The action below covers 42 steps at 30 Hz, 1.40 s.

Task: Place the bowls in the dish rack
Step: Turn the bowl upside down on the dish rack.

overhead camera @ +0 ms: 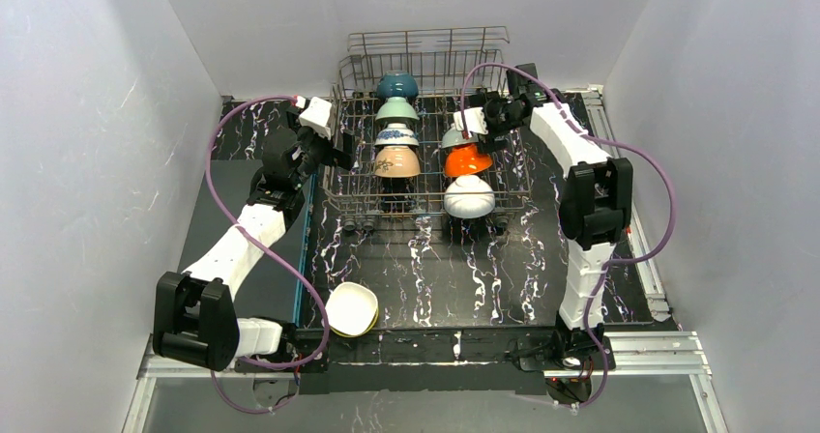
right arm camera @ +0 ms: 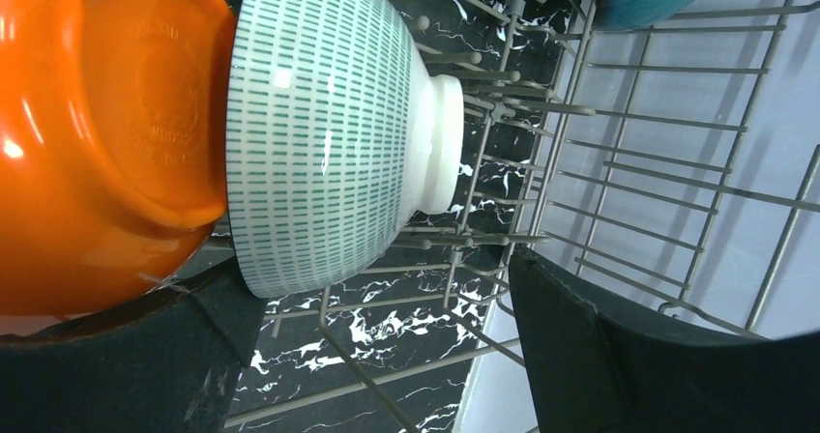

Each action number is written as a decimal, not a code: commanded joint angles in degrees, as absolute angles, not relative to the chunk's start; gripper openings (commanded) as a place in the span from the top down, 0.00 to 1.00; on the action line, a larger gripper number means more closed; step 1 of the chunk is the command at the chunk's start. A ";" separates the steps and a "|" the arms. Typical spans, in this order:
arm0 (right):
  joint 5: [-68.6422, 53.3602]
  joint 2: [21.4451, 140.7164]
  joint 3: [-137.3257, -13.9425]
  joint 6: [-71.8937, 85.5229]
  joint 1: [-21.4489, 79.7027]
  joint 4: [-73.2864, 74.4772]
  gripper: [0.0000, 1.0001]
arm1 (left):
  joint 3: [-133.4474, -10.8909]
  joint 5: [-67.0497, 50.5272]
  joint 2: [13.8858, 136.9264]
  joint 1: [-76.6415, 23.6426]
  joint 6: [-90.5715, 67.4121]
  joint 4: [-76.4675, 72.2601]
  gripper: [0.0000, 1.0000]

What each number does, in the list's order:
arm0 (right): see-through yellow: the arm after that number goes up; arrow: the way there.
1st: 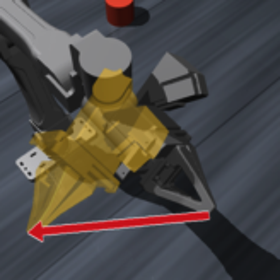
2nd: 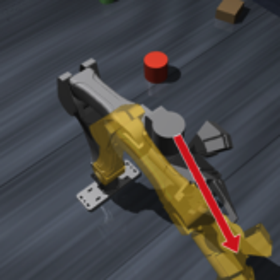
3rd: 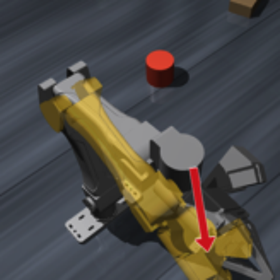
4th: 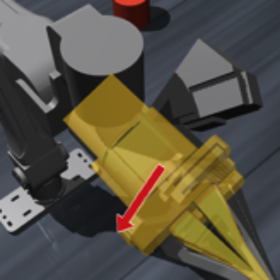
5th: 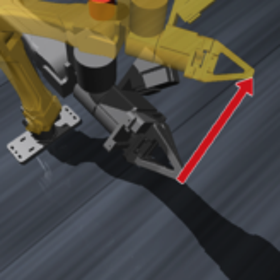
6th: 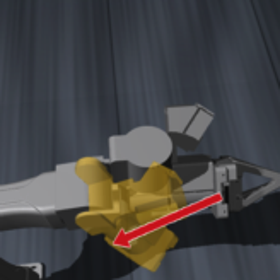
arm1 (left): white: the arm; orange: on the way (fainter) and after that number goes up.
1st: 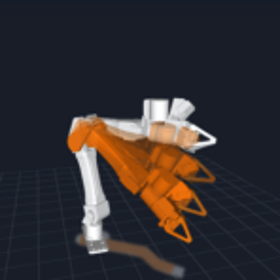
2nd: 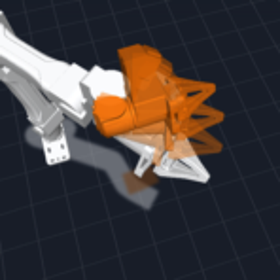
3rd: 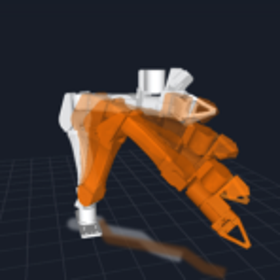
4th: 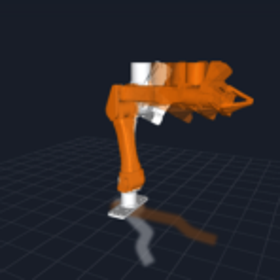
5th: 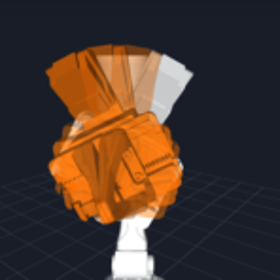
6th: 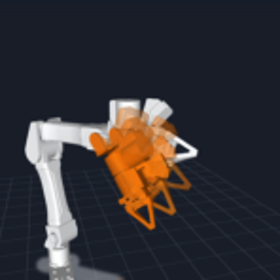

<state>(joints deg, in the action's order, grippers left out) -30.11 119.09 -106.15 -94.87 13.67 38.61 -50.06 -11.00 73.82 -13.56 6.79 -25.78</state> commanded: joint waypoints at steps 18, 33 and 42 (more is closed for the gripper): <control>-21.84 102.73 -92.73 -83.84 14.93 25.91 0.01 | -49.75 -12.27 73.39 -13.27 6.77 -27.76 0.02; -29.66 78.29 -66.58 -42.74 14.87 -4.91 0.01 | -53.04 -22.73 69.68 -14.92 5.38 -27.67 0.02; -26.34 64.64 -50.76 -14.20 14.91 -25.89 0.01 | -47.74 -29.69 57.30 -15.01 -30.79 -17.27 0.02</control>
<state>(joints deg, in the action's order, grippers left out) -28.69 68.01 -53.98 -31.99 15.03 -12.36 -49.28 -24.05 64.27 -14.83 -12.58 -25.04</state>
